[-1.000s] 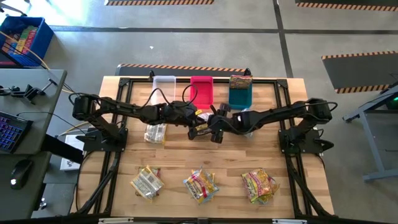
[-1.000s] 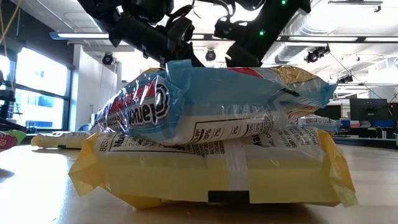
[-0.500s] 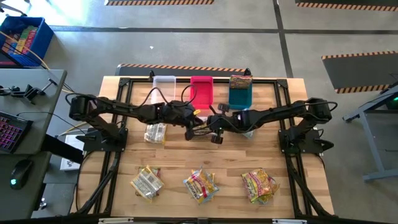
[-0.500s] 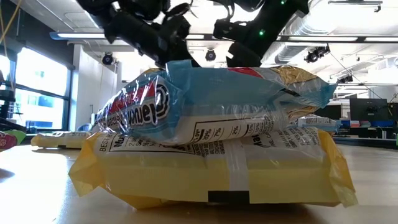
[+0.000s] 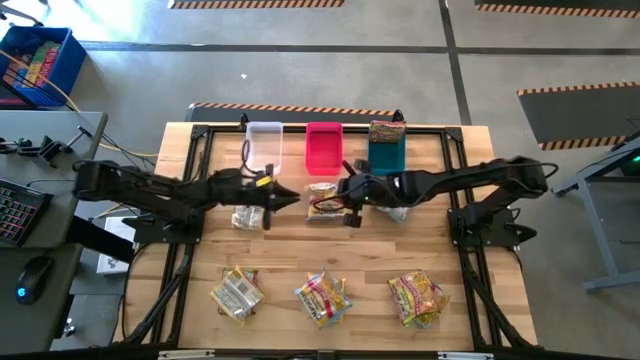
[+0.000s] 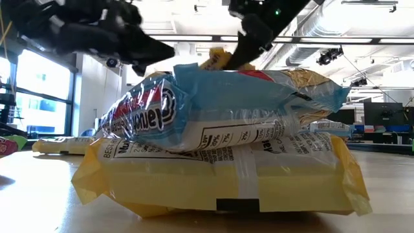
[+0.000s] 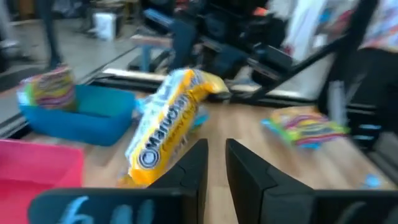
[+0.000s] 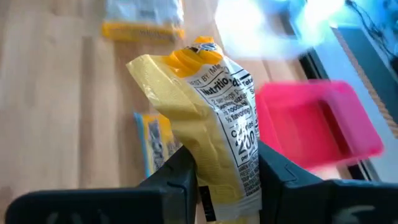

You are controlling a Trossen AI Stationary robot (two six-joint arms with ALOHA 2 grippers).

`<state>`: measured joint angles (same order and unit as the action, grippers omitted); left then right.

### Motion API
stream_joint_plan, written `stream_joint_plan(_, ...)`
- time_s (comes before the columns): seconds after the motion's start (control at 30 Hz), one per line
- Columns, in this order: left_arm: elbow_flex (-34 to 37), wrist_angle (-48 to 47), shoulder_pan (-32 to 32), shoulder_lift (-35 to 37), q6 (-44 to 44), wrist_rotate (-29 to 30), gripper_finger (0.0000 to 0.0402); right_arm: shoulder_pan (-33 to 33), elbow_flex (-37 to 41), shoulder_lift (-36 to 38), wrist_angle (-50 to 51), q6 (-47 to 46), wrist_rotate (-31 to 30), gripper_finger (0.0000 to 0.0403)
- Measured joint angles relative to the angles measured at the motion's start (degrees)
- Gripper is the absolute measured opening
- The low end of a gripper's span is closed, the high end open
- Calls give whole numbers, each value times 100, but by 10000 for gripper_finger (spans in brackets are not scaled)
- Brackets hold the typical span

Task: Sort Maruchan noodles
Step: Put the yellow noodle pack into the red bin

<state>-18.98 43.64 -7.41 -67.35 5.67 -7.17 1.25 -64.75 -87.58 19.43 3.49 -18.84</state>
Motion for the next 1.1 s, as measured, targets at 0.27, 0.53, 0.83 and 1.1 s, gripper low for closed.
stream_joint_plan(0.27, 551, 387, -227, 665, 157, -329, 29, 1, 0, 25, -1127, 289, 731, 80)
stream_joint_plan(0.53, 555, 286, -61, 766, -60, -177, 65, -3, 7, 25, -1976, 404, 992, 80)
stream_joint_plan(0.83, 555, 204, -8, 1065, -440, -84, 131, 19, 7, 128, -2270, 402, 1074, 80)
stream_joint_plan(1.1, 553, -54, -8, 1505, -455, 54, 149, 20, 0, 354, -2437, 150, 1279, 79)
